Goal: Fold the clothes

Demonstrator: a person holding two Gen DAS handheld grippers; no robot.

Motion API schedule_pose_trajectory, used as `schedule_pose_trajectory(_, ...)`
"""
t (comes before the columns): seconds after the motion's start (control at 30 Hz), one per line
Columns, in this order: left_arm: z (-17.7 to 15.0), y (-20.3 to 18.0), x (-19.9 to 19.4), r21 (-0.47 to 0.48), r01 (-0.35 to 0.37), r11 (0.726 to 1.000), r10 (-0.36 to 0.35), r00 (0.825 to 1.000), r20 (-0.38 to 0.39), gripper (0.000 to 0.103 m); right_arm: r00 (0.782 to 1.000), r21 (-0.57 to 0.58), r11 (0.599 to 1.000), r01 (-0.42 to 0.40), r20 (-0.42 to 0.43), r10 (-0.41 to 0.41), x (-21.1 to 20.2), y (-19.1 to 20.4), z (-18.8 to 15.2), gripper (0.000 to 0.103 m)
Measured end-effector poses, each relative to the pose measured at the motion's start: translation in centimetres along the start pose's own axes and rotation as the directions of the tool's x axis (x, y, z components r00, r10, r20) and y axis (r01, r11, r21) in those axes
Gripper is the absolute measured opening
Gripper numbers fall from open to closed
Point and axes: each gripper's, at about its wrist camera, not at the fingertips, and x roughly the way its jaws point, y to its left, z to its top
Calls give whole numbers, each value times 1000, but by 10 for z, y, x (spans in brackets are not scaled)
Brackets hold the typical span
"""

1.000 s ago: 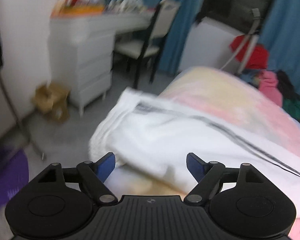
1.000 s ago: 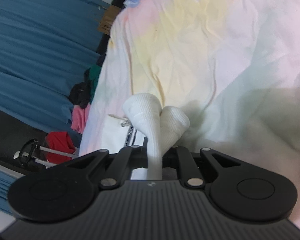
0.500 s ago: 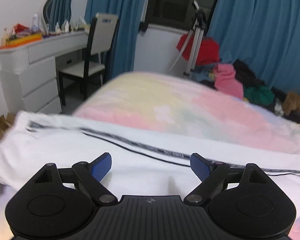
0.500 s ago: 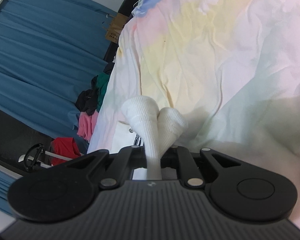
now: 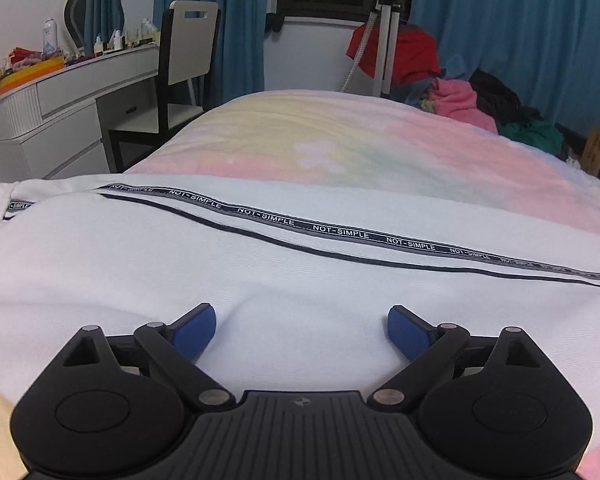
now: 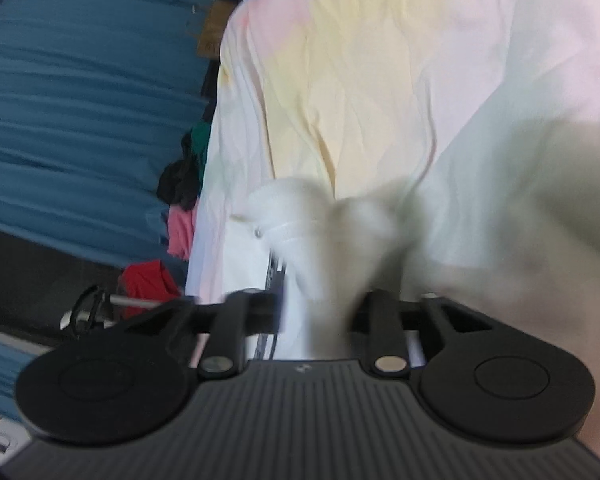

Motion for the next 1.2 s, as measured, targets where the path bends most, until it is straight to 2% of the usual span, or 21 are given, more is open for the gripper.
schedule_pose_trajectory(0.03, -1, 0, -1, -5, 1, 1000, -1, 1000, 1, 94, 1000, -5, 1000, -4, -25, 4, 6, -1, 0, 49)
schedule_pose_trajectory(0.1, 2, 0, 0, -5, -1, 1000, 1, 1000, -2, 95, 998, -19, 1000, -13, -70, 11, 16, -1, -2, 49)
schedule_pose_trajectory(0.17, 4, -1, 2, 0, -4, 1000, 4, 1000, -5, 96, 998, -70, 997, -23, -61, 19, 20, 4, -3, 50)
schedule_pose_trajectory(0.27, 4, -3, 4, 18, -9, 1000, 9, 1000, -5, 97, 995, -160, 982, -103, -35, 99, 19, 19, -5, 51)
schedule_pose_trajectory(0.37, 4, -5, 5, 35, -18, 999, 19, 1000, -8, 98, 982, -226, 956, -189, -18, 190, 17, 32, -9, 51)
schedule_pose_trajectory(0.43, 4, -7, 6, 44, -25, 999, 25, 1000, -9, 99, 986, -234, 959, -163, -11, 165, 20, 32, -11, 51)
schedule_pose_trajectory(0.5, 3, -8, 7, 51, -29, 998, 29, 1000, -10, 100, 995, -227, 969, -95, -2, 97, 26, 29, -12, 50)
schedule_pose_trajectory(0.53, 3, -8, 7, 53, -30, 998, 31, 999, -11, 100, 998, -237, 970, -59, -1, 61, 28, 27, -12, 44)
schedule_pose_trajectory(0.57, 3, -8, 8, 56, -30, 998, 30, 999, -12, 101, 1000, -251, 968, -19, 4, 21, 30, 27, -13, 31)
schedule_pose_trajectory(0.63, -1, -10, 13, 80, -35, 996, 37, 999, -17, 102, 996, -296, 951, 84, 39, -76, 33, 29, -15, 17)
schedule_pose_trajectory(0.73, -6, -16, 20, 134, -60, 989, 63, 998, -17, 102, 990, -305, 943, 137, 66, -122, 34, 37, -18, 11)
schedule_pose_trajectory(0.8, -5, -16, 21, 134, -62, 989, 65, 998, -21, 102, 987, -365, 918, 154, 103, -125, 30, 50, -24, 11)
schedule_pose_trajectory(0.9, -2, -13, 21, 122, -50, 991, 54, 998, -30, 102, 978, -484, 855, 185, 174, -113, 21, 73, -40, 11)
schedule_pose_trajectory(1.03, 0, -13, 20, 126, -48, 991, 53, 998, -36, 102, 969, -542, 818, 191, 236, -70, 8, 91, -46, 11)
schedule_pose_trajectory(1.1, 2, -12, 19, 123, -41, 992, 47, 998, -40, 102, 963, -613, 765, 199, 266, -38, 1, 101, -55, 11)
schedule_pose_trajectory(1.2, 6, -7, 12, 121, -25, 992, 29, 999, -35, 101, 954, -748, 623, 229, 301, 11, -7, 120, -72, 11)
